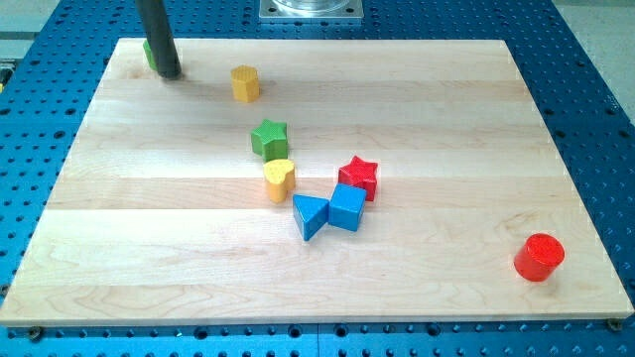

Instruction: Move the hexagon towards the green circle

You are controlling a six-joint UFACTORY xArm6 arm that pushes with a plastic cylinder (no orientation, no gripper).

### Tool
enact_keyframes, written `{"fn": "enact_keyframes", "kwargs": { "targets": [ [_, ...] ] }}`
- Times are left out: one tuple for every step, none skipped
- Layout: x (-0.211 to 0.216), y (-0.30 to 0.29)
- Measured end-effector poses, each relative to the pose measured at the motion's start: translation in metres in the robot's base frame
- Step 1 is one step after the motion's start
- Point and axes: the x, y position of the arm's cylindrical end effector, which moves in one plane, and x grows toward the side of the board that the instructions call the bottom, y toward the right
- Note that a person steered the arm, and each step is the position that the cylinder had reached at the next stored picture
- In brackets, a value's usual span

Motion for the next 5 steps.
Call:
{"fn": "enact_keyframes", "kwargs": {
  "targets": [
    [0.008,0.038],
    [0.000,0.118],
    [0.009,0.198],
    [0.062,0.186],
    [0.068,0.164]
  ]
}}
